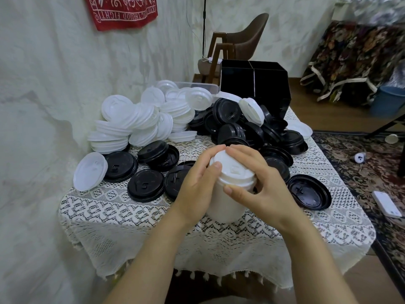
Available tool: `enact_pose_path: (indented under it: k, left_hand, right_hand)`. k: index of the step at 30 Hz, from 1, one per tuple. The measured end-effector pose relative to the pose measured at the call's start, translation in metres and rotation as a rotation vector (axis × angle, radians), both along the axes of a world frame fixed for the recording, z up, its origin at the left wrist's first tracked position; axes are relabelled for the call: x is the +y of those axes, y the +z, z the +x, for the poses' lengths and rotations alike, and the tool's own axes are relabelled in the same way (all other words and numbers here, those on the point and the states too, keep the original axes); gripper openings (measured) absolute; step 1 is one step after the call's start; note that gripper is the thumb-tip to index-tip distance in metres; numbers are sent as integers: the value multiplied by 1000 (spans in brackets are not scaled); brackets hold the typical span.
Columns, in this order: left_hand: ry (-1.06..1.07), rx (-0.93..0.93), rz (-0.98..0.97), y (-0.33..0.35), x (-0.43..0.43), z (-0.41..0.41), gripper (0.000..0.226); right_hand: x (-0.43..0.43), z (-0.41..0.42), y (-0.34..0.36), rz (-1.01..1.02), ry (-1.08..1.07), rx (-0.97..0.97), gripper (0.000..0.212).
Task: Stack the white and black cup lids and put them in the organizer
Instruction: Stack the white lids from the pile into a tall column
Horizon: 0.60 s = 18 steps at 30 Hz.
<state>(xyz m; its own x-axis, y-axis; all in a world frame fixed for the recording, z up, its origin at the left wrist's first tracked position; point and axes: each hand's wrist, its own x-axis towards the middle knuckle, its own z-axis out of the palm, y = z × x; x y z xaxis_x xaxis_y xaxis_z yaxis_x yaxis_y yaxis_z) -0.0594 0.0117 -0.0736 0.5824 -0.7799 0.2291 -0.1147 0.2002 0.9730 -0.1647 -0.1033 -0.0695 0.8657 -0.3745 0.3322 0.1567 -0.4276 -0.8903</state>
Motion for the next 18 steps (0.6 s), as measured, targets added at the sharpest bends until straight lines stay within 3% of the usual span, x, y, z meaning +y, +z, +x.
enact_pose_path:
  k: [13, 18]
  left_hand:
    - [65, -34, -5, -2, -5, 1, 32]
    - [282, -162, 30, 11, -7, 31, 20]
  right_hand:
    - [5, 3, -3, 32, -51, -40, 61]
    - [3, 3, -3, 27, -48, -40, 62]
